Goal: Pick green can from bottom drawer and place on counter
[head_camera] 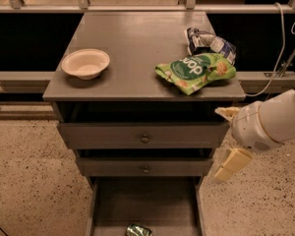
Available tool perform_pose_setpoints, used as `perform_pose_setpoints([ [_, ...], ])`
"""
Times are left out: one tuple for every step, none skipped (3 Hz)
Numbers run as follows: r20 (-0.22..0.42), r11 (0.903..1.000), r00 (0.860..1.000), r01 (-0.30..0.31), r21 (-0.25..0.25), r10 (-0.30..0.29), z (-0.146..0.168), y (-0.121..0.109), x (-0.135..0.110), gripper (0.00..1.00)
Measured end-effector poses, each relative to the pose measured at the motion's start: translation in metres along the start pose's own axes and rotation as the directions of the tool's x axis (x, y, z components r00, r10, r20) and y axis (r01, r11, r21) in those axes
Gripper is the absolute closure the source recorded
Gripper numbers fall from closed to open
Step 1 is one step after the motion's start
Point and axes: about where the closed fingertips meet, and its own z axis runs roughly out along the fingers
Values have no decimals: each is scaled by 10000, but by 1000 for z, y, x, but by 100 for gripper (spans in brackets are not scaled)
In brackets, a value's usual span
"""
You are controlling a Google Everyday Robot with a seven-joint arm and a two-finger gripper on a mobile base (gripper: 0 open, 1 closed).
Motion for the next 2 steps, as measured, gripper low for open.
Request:
perform_pose_setpoints([
  [462,9996,9986,-275,65,272,38,22,3,0],
  [741,9995,9972,-80,305,57,84,53,9,0],
])
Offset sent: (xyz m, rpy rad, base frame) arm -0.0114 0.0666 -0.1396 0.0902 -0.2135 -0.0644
